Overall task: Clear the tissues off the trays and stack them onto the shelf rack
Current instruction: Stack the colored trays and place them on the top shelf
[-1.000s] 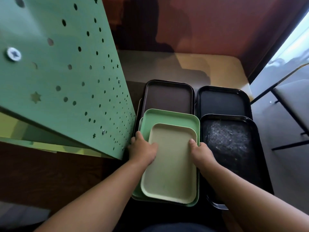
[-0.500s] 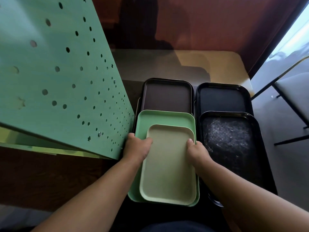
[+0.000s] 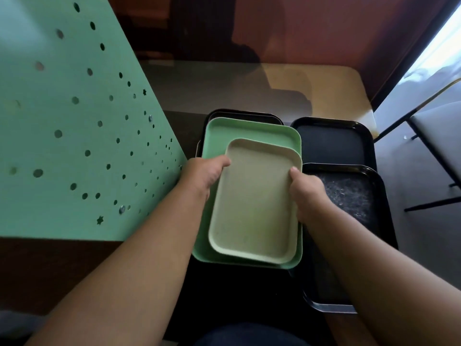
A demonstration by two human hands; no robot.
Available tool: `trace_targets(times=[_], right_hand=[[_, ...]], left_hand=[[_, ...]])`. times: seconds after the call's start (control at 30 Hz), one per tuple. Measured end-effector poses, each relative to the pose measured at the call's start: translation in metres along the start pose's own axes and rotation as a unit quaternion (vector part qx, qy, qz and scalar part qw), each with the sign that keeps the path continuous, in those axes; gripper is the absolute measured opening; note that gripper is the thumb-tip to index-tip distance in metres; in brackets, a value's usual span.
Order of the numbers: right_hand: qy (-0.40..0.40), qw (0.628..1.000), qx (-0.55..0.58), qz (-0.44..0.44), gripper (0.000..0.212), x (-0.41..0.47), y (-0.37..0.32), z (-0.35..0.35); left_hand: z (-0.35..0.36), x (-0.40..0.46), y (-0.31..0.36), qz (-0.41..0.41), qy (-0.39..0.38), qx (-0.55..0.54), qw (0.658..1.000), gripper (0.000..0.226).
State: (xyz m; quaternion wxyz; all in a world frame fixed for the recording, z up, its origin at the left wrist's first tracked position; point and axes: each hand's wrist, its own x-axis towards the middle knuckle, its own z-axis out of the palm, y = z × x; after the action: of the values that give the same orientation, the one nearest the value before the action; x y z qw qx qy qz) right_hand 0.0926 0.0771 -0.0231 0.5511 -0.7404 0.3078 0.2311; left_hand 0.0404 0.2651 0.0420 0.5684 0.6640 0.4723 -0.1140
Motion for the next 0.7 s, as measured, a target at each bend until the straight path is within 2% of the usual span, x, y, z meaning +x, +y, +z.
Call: trace_targets(times=[0.33,0.7], right_hand=[[-0.024,0.997,-0.063,-0.022,0.075,0.051,-0.043,0.026],[-0.025,0.994,-0.109,0.016,0.068,0.065,-0.041,0.035]], left_hand=[[0.02,0.054,0.034,0.033,0.042,-0.058,0.997,0.059],[0.026,0.081,0.031,0.006,0.032,-0.014,0.999,0.053]])
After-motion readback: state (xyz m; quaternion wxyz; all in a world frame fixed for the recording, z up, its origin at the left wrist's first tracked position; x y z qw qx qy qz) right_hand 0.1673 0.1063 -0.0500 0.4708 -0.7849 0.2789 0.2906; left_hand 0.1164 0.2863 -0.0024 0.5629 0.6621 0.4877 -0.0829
